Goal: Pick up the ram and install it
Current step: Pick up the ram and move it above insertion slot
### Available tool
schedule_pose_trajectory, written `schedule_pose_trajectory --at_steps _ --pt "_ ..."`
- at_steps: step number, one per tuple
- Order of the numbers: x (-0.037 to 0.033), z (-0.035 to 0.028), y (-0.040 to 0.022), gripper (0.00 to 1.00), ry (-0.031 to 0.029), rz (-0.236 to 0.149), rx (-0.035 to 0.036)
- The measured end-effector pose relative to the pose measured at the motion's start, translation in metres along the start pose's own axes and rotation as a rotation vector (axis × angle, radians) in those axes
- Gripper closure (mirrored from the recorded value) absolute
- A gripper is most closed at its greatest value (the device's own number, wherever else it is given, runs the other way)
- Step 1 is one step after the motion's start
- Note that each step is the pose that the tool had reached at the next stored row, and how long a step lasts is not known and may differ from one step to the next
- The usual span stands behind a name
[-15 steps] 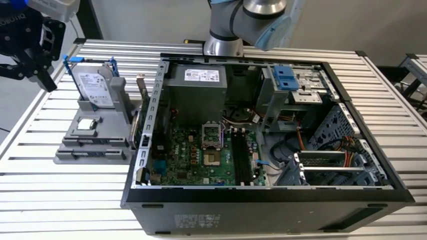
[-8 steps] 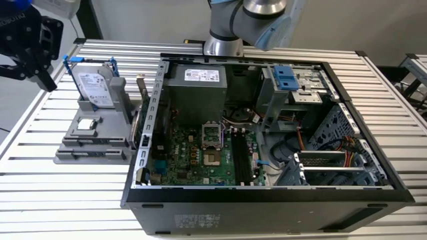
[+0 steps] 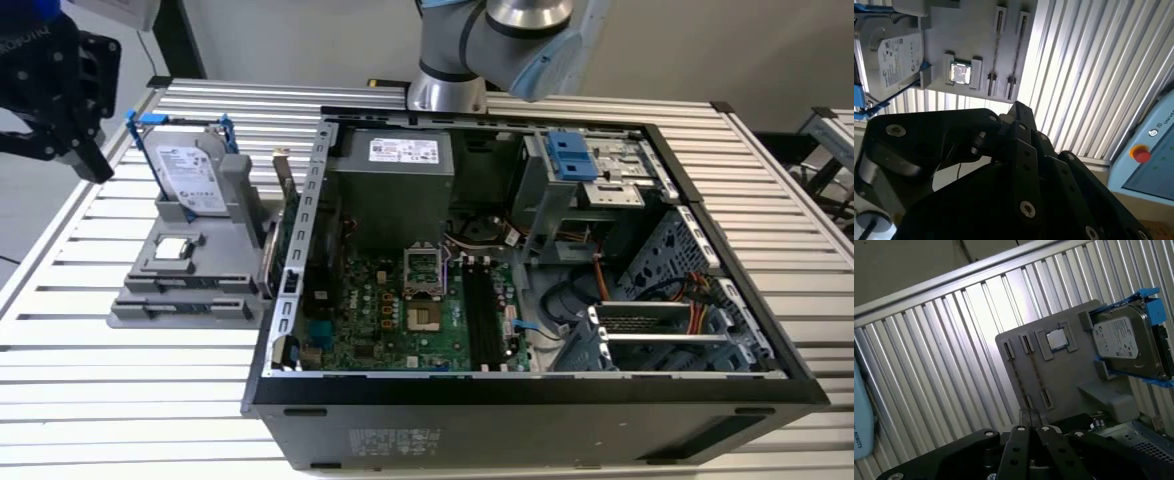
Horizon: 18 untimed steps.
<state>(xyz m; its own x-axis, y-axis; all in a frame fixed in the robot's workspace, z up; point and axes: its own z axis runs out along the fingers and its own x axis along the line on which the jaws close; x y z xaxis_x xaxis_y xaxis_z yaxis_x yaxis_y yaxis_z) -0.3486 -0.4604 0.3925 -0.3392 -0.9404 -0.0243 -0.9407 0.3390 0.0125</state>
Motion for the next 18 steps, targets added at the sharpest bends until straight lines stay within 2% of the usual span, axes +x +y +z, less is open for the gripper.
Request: schedule_pose_trajectory --at_steps 18 --pt "0.0 0.0 0.0 1.0 0.0031 -0.251 -0.0061"
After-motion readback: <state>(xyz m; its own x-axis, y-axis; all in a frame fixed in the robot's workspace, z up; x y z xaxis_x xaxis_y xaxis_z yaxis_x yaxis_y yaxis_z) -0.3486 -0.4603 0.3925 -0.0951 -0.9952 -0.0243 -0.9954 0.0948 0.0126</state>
